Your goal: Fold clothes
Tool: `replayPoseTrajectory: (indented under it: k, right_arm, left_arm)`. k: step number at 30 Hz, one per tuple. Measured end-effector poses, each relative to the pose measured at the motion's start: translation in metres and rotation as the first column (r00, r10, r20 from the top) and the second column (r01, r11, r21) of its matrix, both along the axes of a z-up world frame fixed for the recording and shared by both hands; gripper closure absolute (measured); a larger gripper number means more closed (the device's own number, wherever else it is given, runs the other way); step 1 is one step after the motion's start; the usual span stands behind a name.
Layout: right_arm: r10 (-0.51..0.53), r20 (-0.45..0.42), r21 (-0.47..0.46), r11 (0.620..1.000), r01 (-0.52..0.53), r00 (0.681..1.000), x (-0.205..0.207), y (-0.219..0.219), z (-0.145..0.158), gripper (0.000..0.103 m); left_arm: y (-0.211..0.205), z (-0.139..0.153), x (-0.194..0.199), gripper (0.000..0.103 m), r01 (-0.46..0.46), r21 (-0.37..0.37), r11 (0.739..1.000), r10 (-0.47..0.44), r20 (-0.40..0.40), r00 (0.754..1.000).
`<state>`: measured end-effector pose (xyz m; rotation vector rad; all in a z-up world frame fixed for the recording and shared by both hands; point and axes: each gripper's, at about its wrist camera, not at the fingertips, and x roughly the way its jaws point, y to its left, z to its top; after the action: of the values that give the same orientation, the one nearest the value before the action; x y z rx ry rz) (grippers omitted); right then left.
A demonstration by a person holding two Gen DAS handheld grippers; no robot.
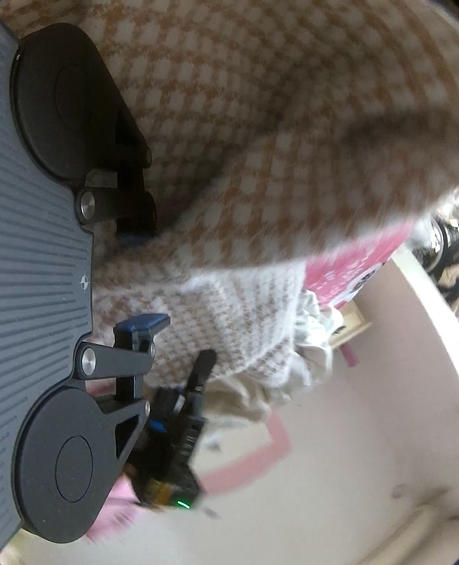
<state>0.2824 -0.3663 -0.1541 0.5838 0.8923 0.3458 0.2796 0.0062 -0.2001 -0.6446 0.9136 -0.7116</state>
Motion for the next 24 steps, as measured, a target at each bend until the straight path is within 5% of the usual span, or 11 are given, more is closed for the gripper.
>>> replayPoseTrajectory:
  k: [4,11,24]
  right_arm:
    - [-0.024,0.018,-0.039,0.999,0.025,1.000,-0.012,0.009,0.014,0.088]
    - [-0.001,-0.009,-0.058,0.998,0.000,1.000,-0.051,0.012,0.046,0.090]
    - [0.062,-0.141,-0.101,0.992,-0.077,0.988,-0.159,-0.019,0.053,0.090]
  left_arm:
    - [0.005,0.007,-0.004,0.092,-0.009,0.013,1.000,0.009,0.020,1.000]
    - [0.034,0.030,-0.040,0.094,-0.024,-0.031,0.999,0.024,-0.001,1.000]
    - [0.013,0.047,-0.153,0.094,0.071,0.060,0.996,-0.069,-0.034,0.997]
